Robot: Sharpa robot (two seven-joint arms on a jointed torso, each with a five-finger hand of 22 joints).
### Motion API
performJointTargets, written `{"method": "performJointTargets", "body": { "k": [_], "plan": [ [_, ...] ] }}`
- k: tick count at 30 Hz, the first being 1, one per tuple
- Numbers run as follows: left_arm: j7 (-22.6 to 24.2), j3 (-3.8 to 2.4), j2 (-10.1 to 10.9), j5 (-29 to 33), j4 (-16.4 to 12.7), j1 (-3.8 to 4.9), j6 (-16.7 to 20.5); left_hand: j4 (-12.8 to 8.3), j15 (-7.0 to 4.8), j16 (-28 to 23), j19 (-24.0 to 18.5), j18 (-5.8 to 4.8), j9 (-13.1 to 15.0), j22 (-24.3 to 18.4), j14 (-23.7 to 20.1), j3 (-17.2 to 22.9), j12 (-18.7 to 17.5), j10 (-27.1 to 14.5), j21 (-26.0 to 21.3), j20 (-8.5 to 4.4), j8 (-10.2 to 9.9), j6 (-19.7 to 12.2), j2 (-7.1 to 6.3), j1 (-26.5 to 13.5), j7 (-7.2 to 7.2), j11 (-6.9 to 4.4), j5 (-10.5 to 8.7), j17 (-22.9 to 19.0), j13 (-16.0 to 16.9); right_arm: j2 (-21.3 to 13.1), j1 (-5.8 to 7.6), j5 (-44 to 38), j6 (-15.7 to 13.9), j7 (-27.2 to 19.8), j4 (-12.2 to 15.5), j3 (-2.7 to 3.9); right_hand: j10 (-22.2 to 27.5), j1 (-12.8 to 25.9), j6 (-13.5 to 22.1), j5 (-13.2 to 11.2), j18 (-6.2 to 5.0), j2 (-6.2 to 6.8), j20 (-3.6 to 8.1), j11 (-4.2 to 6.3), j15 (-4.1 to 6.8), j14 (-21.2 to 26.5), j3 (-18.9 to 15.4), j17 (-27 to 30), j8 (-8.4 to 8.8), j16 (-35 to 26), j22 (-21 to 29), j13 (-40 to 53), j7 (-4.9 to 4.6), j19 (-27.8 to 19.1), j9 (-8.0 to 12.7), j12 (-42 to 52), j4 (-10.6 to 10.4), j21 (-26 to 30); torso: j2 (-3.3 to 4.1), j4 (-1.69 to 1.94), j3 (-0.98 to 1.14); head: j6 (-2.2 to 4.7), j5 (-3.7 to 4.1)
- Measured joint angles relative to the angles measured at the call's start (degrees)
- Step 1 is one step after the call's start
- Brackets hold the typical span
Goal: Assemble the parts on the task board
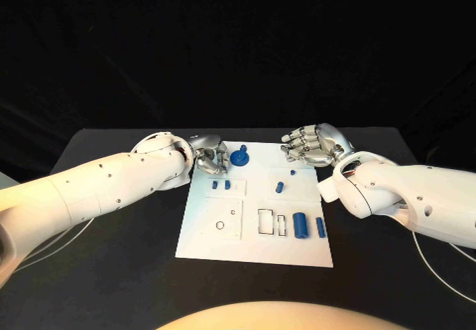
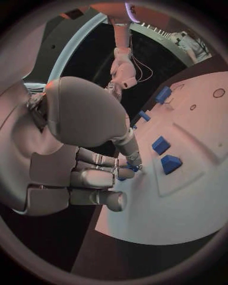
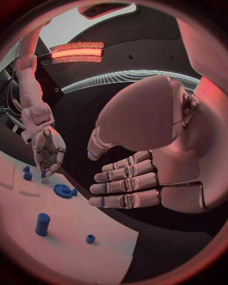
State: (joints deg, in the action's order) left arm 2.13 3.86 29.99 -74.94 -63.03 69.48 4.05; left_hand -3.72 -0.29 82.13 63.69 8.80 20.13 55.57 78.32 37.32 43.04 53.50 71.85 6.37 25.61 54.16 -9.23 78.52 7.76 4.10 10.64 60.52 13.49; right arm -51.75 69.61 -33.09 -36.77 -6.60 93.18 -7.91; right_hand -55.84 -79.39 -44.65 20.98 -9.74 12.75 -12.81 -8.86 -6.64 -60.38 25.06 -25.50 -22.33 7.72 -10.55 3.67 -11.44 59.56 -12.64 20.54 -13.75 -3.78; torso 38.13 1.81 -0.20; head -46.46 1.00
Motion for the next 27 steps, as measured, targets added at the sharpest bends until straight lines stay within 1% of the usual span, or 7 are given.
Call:
{"method": "performJointTargets", "body": {
  "k": [9, 13, 14, 15, 18, 27],
  "plan": [
    [0.0, 0.14, -0.1, 0.1, -0.2, -0.04, -0.9, 0.0, 0.0, 0.0, 0.0, 0.0, 0.0, 0.0, 0.0, 0.0, 0.0, 0.0, 0.0, 0.0, 0.0, 0.0, -0.08, -0.1, -0.01, 0.0, -0.01, -0.1, 0.0, 0.0, 0.0, 0.0, 0.0, 0.0, 0.0, 0.0, 0.0, 0.0, 0.0, 0.0, 0.0, 0.0, 0.0, 0.0, 0.0, 0.0, 0.0, 0.0, 0.0, 0.0, 0.0, 0.0, 0.0, 0.0, 0.0, 0.0, 0.0, 0.0, 0.01, -0.01, -0.03, 0.05, -0.02],
    [0.0, 0.16, -0.2, 0.1, -0.2, -0.06, -1.1, 0.0, 0.0, 0.0, 0.2, 0.0, 0.0, 0.0, 0.0, 0.0, 0.0, 0.0, 0.0, -0.21, 0.0, 0.0, -0.15, -0.1, -0.01, 0.0, -0.01, -0.1, 0.0, 0.1, 0.0, 0.0, 0.0, 0.0, 0.0, 0.0, 0.0, 0.0, 0.0, 0.0, 0.0, 0.0, 0.0, 0.0, 0.0, 0.0, 0.0, 0.0, 0.0, 0.0, 0.0, 0.0, 0.0, 0.0, 0.0, 0.0, 0.0, 0.0, 0.02, 0.0, -0.04, 0.08, 0.01],
    [0.0, 0.16, -0.3, 0.1, -0.1, -0.07, -1.1, 0.0, 0.0, 0.0, 0.2, 0.0, 0.0, 0.0, 0.0, 0.0, 0.0, 0.0, 0.0, -0.21, 0.0, 0.0, -0.16, -0.2, -0.01, 0.0, -0.01, -0.1, 0.0, 0.1, 0.0, 0.0, 0.0, 0.0, 0.0, 0.0, 0.0, 0.0, 0.0, 0.0, 0.0, 0.0, 0.0, 0.0, 0.0, 0.0, 0.0, 0.0, 0.0, 0.0, 0.0, 0.0, 0.0, 0.0, 0.0, 0.0, 0.0, 0.0, 0.02, 0.0, -0.05, 0.08, 0.01],
    [0.0, 0.16, -0.4, 0.1, 0.0, -0.07, -1.1, 0.0, 0.0, 0.0, 0.2, 0.0, 0.0, 0.0, 0.0, 0.0, 0.0, 0.3, 0.0, -0.21, 0.0, 0.0, -0.23, -0.2, -0.02, -0.27, -0.02, -0.1, 0.0, 0.1, 0.0, 0.0, 0.0, 0.0, 0.0, 0.0, 0.0, 0.0, 0.0, 0.0, 0.0, 0.0, 0.0, 0.0, 0.0, 0.0, 0.0, 0.0, 0.0, 0.0, 0.0, 0.0, 0.0, 0.0, 0.0, 0.0, 0.0, 0.0, 0.03, -0.01, -0.05, 0.08, 0.01],
    [0.0, 0.16, -0.7, 0.2, 0.6, -0.07, -1.1, 0.0, 0.0, 0.0, 0.2, 0.0, 0.0, 0.0, 0.0, 0.0, 0.0, 0.6, 0.0, -0.21, 0.0, 0.0, -0.33, -0.3, 0.0, -0.59, -0.03, -0.3, 0.0, 0.1, 0.0, 0.0, 0.0, 0.0, -0.1, 0.0, 0.0, 0.0, 0.0, 0.0, 0.0, 0.0, 0.0, 0.0, 0.0, 0.0, 0.0, 0.0, 0.0, 0.0, 0.0, 0.0, 0.0, 0.0, 0.0, 0.0, 0.0, 0.0, 0.03, -0.02, -0.04, 0.09, 0.01],
    [0.2, 0.19, -1.4, 0.5, 1.8, -0.08, -1.3, 0.0, 0.0, 0.0, 0.2, 0.0, -0.1, -0.3, 0.0, 0.0, 0.1, 0.7, 0.0, -0.21, -0.3, 0.1, -0.32, -0.3, 0.12, -0.51, -0.04, -0.4, 0.0, 0.1, 0.0, 0.0, 0.0, 0.0, -0.1, 0.0, 0.0, 0.0, 0.0, 0.0, 0.0, 0.0, 0.0, 0.0, 0.0, 0.0, 0.0, 0.0, 0.0, 0.0, 0.0, 0.0, 0.0, 0.0, 0.0, 0.0, 0.0, 0.0, 0.07, -0.07, -0.04, -0.01, 0.11]
  ]
}}
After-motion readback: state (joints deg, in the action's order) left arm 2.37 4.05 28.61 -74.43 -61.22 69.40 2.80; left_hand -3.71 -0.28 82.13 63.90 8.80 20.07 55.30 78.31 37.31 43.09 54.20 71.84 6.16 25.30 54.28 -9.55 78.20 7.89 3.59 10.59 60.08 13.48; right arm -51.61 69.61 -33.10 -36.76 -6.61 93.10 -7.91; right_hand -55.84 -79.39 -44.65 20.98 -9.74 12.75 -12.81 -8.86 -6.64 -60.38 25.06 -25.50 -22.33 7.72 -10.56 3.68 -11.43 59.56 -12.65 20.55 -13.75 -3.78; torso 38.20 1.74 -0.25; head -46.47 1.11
